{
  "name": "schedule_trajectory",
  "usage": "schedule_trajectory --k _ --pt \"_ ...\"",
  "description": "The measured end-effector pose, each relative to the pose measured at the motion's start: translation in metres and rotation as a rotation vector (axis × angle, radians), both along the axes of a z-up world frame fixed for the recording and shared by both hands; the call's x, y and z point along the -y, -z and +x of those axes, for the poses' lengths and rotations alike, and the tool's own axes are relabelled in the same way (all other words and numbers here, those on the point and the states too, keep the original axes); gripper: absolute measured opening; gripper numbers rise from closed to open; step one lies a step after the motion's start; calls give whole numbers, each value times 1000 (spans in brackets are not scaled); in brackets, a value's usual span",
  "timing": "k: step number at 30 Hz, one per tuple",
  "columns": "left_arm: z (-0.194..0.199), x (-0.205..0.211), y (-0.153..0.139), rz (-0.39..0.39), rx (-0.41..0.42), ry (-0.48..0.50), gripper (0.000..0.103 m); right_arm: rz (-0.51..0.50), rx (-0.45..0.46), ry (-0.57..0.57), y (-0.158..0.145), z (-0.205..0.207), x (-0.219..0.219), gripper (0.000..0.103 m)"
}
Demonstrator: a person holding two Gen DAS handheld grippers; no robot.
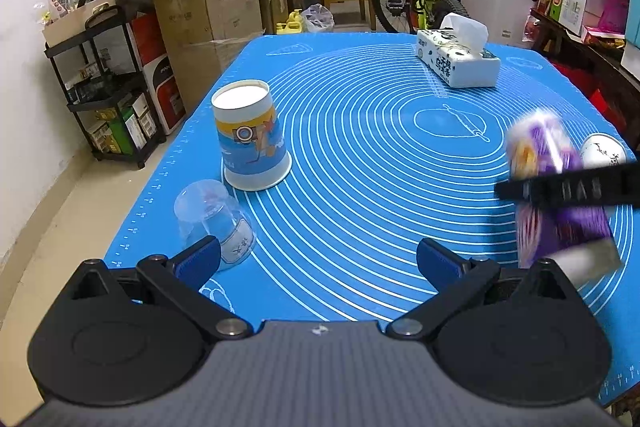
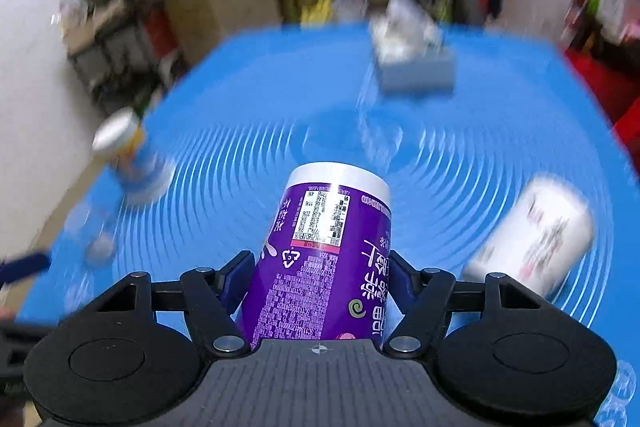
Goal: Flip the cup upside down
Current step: 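Rotate the cup upright with the right gripper, set it on the mat, open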
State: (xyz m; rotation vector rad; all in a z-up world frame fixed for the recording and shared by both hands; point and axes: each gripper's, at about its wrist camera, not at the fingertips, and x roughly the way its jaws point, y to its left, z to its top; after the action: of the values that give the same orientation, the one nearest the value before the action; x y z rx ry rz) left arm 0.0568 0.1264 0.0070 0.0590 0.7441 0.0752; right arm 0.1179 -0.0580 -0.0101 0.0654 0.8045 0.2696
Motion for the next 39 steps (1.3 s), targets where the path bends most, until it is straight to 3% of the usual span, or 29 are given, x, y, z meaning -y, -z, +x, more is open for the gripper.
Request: schedule_trajectory --k 5,9,12,22,25,28,32,39 --pt "0 2 2 -3 2 6 103 -126 334 17 -5 -14 -15 71" --pt "0 5 5 -8 -2 11 103 -220 445 -41 2 -26 -24 70" --pt "0 5 6 -27 -5 11 103 -269 453 -76 11 -33 -26 70" --pt "-4 10 9 -48 -17 21 103 -224 413 -97 13 -41 -13 71" --pt "-6 10 8 -51 -14 19 103 -218 420 -102 12 -45 -12 80" --pt "-8 11 6 -48 -8 18 103 -219 449 -108 8 -52 -9 99" --pt "-11 13 1 -52 4 19 103 -212 471 -104 -4 -59 -1 100" --pt "-27 30 -6 -76 24 59 103 -151 417 -42 -21 -80 37 101"
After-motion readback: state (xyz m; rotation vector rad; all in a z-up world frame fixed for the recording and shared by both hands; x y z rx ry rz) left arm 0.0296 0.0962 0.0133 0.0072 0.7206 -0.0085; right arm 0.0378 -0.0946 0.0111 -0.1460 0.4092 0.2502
